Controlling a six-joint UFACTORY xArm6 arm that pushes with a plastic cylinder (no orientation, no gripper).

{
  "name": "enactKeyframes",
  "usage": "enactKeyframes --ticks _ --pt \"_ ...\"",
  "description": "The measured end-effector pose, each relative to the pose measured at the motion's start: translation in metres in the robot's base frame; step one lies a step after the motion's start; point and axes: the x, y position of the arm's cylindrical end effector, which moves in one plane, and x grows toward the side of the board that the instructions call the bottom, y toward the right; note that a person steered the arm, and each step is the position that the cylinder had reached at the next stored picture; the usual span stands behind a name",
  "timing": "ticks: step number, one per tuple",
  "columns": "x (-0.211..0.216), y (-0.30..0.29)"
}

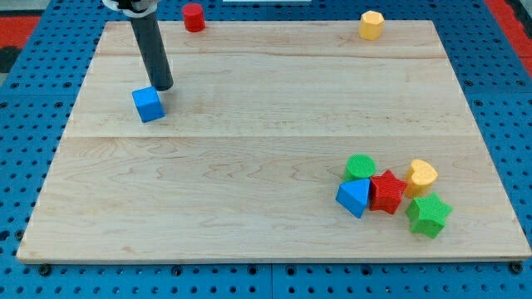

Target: Push the blue cube towards the group of blocks

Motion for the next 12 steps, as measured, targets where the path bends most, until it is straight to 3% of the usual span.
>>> enactKeyframes --ticks 2,5,6,8,9,10,12 --pt "0.061 -0.005" --pt "0.069 -0.100" --pt "0.084 -0.102" --pt "0.120 0.026" --pt "0.147 0.010" --pt "0.157 0.033" --pt "0.161 0.145"
